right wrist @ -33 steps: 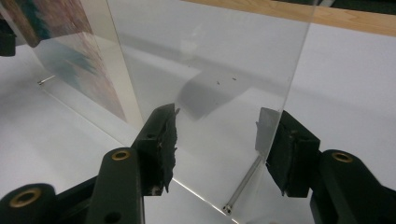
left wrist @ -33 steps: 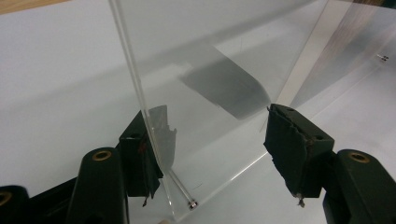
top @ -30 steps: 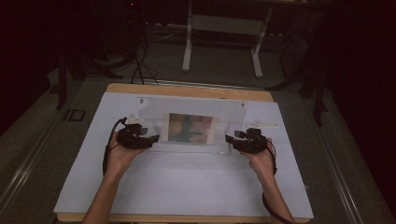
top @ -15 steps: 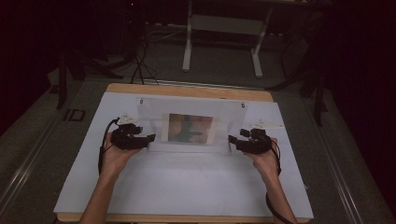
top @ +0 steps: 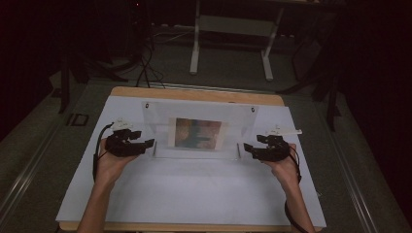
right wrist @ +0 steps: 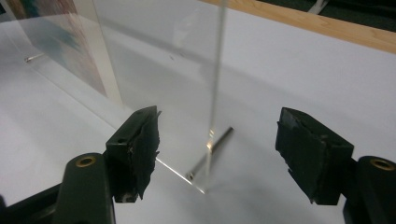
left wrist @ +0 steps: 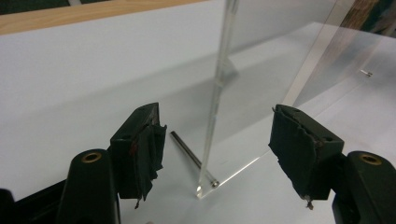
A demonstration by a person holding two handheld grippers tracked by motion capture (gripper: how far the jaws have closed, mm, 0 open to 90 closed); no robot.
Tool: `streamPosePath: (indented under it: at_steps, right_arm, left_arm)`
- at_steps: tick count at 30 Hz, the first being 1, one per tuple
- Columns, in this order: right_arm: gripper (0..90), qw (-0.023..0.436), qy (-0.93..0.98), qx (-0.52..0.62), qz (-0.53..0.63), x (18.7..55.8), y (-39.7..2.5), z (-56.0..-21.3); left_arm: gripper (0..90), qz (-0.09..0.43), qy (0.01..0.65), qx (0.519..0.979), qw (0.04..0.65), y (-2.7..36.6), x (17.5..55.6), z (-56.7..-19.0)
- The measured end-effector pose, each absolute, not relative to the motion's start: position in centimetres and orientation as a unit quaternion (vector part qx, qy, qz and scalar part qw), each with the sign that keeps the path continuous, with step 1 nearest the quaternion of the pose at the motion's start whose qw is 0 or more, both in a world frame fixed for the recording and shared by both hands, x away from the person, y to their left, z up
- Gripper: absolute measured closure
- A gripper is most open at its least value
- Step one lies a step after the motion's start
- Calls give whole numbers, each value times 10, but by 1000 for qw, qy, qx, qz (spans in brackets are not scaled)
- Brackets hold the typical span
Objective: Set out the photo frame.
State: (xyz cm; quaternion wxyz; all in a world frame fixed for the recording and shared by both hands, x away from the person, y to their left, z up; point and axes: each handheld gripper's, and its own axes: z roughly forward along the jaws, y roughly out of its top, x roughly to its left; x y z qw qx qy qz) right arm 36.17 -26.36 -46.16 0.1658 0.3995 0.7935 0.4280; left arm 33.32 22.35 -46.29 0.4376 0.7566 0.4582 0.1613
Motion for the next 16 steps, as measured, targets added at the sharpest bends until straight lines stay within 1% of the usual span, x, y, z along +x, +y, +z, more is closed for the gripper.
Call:
streamPosePath:
  at_steps: [3, 6, 12, 16]
  right_arm:
    - [295, 164, 796, 399, 426, 362, -272, -461]
    - [295, 162, 795, 406, 422, 362, -282, -460]
    - [295, 163, 788, 434, 405, 367, -300, -469]
    - [295, 176, 784, 454, 384, 371, -311, -478]
  left_arm:
    - [342, 158, 458, 752, 448, 233, 330, -461]
    - [342, 168, 460, 746, 452, 241, 327, -460]
    - [342, 176, 463, 737, 460, 255, 325, -462]
    - [339, 168, 470, 735, 458, 261, 327, -471]
